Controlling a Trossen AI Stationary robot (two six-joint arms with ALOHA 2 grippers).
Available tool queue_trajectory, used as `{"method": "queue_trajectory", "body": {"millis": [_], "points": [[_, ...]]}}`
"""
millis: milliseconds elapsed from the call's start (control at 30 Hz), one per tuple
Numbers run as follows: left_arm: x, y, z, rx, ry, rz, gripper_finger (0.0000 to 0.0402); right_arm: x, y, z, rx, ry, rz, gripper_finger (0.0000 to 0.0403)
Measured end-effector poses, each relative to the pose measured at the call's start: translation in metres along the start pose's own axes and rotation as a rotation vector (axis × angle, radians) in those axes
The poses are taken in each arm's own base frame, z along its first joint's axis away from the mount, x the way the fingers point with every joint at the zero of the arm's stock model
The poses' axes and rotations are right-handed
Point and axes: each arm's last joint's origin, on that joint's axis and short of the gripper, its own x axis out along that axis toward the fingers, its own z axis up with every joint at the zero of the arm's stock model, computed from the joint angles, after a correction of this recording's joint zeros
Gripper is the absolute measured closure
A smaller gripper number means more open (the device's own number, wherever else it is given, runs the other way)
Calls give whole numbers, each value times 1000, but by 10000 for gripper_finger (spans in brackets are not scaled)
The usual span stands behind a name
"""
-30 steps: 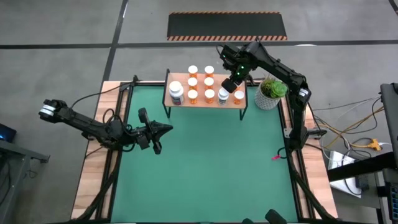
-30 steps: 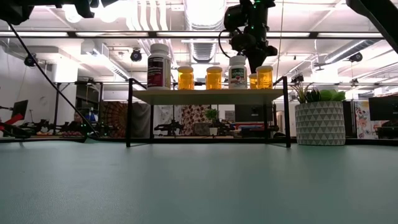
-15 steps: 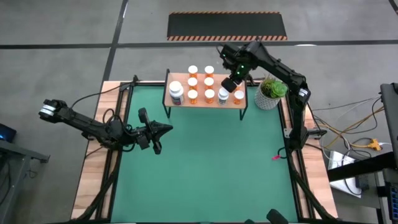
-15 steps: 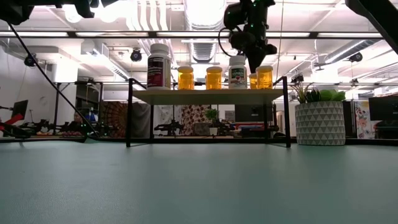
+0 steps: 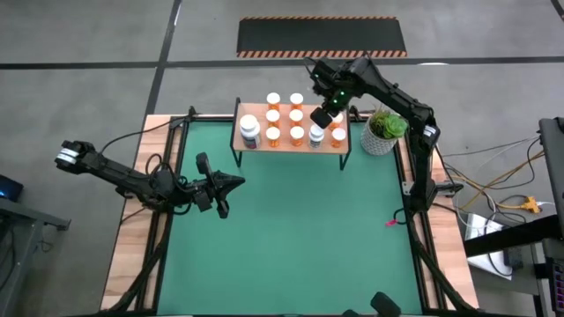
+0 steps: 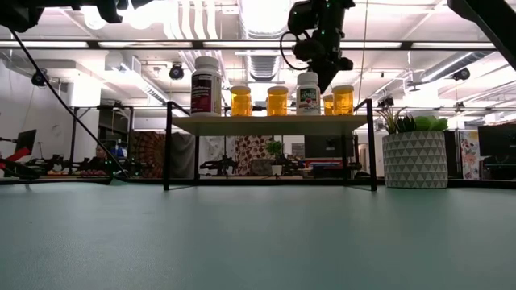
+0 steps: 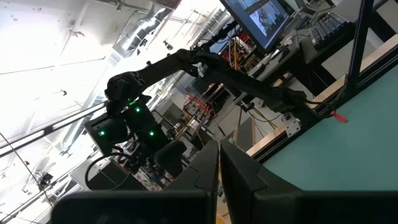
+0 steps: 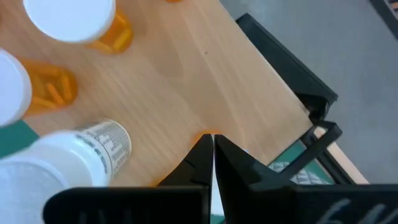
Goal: Pick and place medicine bottles onto shelf by color
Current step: Put the orange pill bottle on the shelf aligned with the other orange pill bottle
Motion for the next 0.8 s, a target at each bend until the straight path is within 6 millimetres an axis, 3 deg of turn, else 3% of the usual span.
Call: {"method": "queue_trajectory", "body": {"millis": [800], "points": [[0,0,0,0,0,0,402,19,2,2,-2,7,-1,394]]}}
